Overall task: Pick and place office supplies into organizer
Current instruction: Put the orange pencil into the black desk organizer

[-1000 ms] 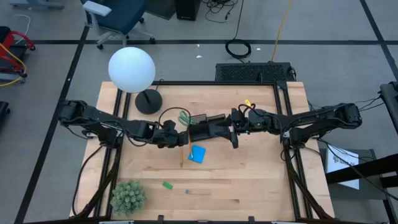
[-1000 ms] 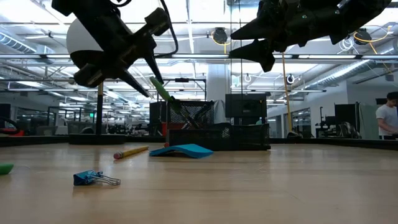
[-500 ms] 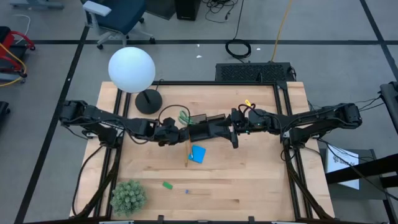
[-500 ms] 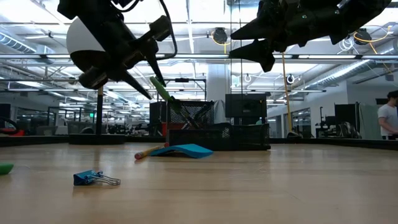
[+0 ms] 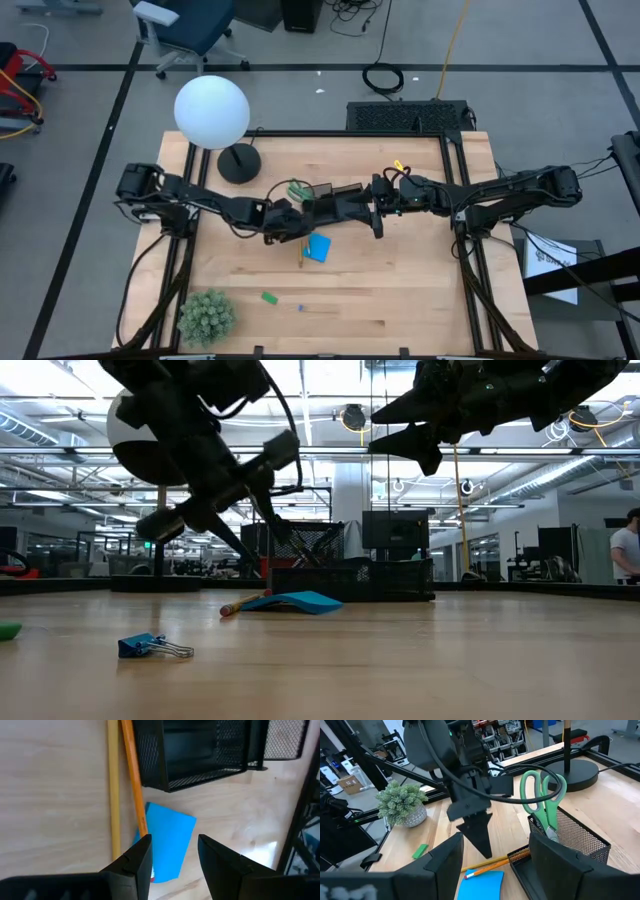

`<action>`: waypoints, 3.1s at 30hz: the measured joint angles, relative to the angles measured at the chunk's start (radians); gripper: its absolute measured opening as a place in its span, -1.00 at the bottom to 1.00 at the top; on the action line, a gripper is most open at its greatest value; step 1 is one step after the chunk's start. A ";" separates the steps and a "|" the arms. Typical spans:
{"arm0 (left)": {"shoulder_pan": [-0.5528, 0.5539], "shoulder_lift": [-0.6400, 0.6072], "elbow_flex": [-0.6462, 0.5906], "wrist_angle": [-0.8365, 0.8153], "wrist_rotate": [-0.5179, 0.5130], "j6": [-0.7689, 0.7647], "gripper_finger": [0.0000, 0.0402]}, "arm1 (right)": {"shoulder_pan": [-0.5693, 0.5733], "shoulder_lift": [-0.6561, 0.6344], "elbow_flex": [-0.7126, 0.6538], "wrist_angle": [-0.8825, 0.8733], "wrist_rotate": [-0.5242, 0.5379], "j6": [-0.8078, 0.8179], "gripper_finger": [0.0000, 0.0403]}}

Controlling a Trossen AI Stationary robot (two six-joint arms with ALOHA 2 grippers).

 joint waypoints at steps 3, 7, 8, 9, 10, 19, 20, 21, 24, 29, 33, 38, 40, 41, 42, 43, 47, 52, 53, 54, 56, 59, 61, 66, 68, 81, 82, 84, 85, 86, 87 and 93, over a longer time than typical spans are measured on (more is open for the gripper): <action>0.000 0.033 0.032 -0.025 0.004 -0.011 -0.26 | 0.000 0.000 0.000 0.000 0.000 0.000 0.08; 0.000 0.070 0.104 -0.142 0.004 -0.006 -0.26 | 0.000 0.000 0.000 0.000 0.000 0.000 0.08; 0.000 0.077 0.120 -0.178 0.004 0.000 -0.26 | 0.000 0.000 0.000 0.000 0.000 0.000 0.08; 0.001 0.084 0.136 -0.211 0.004 0.004 -0.26 | 0.000 0.000 0.000 0.000 0.000 0.000 0.08; 0.002 0.089 0.150 -0.232 0.004 0.011 -0.26 | 0.000 0.000 0.000 0.000 0.000 0.000 0.08; 0.030 0.089 0.175 -0.298 -0.004 0.024 -0.26 | 0.000 0.000 0.000 0.000 0.000 0.000 0.08; 0.033 0.094 0.175 -0.300 -0.004 0.024 -0.26 | 0.000 0.000 0.000 0.000 0.000 0.000 0.08; 0.035 0.103 0.176 -0.300 -0.004 0.024 -0.26 | 0.000 0.000 0.000 0.000 0.000 0.000 0.08; 0.037 0.129 0.176 -0.294 0.014 0.024 -0.26 | 0.000 0.000 0.000 -0.001 0.000 0.000 0.08; 0.037 0.170 0.176 -0.231 0.045 0.024 -0.26 | 0.000 0.000 0.000 -0.005 0.000 0.000 0.08; 0.037 0.183 0.176 -0.185 0.055 0.019 -0.26 | 0.000 0.000 0.000 -0.001 0.000 0.000 0.08; 0.043 0.183 0.176 -0.203 0.054 0.018 -0.26 | 0.000 0.000 0.000 -0.001 0.000 0.000 0.08; 0.043 0.183 0.176 -0.214 0.049 0.018 -0.26 | 0.000 0.000 0.000 -0.002 0.000 0.000 0.08; 0.043 0.183 0.176 -0.224 0.047 0.018 -0.26 | 0.000 0.000 0.000 -0.003 0.000 0.000 0.08; 0.043 0.183 0.176 -0.239 0.044 0.018 -0.26 | 0.000 0.000 0.000 -0.003 0.000 0.000 0.08; 0.043 0.185 0.176 -0.252 0.040 0.017 -0.26 | 0.000 0.000 0.000 -0.002 0.000 0.000 0.08; 0.044 0.206 0.178 -0.268 0.047 0.018 -0.26 | 0.000 0.000 0.000 -0.001 0.000 0.000 0.08; 0.043 0.211 0.179 -0.265 0.046 0.021 -0.26 | 0.000 0.000 0.000 0.000 0.000 0.000 0.08; 0.043 0.211 0.179 -0.265 0.046 0.021 -0.26 | 0.000 0.000 0.000 0.000 0.000 0.000 0.08; 0.045 0.211 0.179 -0.265 0.046 0.021 -0.26 | 0.000 0.000 0.000 0.000 0.000 0.000 0.08; 0.047 0.212 0.179 -0.265 0.047 0.021 -0.26 | 0.000 0.000 0.000 0.000 0.000 0.000 0.08; 0.047 0.212 0.179 -0.268 0.047 0.021 -0.26 | 0.000 0.000 0.000 0.000 0.000 0.000 0.08; 0.046 0.213 0.179 -0.272 0.047 0.024 -0.30 | 0.000 0.000 0.000 0.000 0.000 0.000 0.08; 0.046 0.214 0.177 -0.282 0.044 0.029 -0.54 | 0.000 0.000 0.000 0.000 0.000 0.000 0.08; 0.045 0.214 0.177 -0.287 0.044 0.044 -0.67 | 0.000 0.000 0.000 0.000 0.000 0.000 0.08; 0.016 0.215 0.178 -0.353 0.066 0.106 -0.92 | 0.000 0.000 0.000 0.000 0.000 0.000 0.08; 0.016 0.215 0.178 -0.354 0.070 0.106 -0.88 | 0.000 0.000 0.000 0.000 0.000 0.000 0.08; 0.015 0.215 0.177 -0.358 0.077 0.102 -0.81 | 0.000 0.000 0.000 0.000 0.000 0.000 0.08; 0.015 0.215 0.177 -0.360 0.083 0.102 -0.77 | 0.000 0.000 0.000 0.000 0.000 0.000 0.08; 0.015 0.215 0.177 -0.362 0.090 0.101 -0.73 | 0.000 0.000 0.000 0.000 0.000 0.000 0.08; 0.015 0.215 0.177 -0.363 0.098 0.098 -0.70 | 0.000 0.000 0.000 0.000 0.000 0.000 0.08; 0.014 0.215 0.177 -0.392 0.156 0.108 -0.60 | 0.000 0.000 0.000 0.000 0.000 0.000 0.08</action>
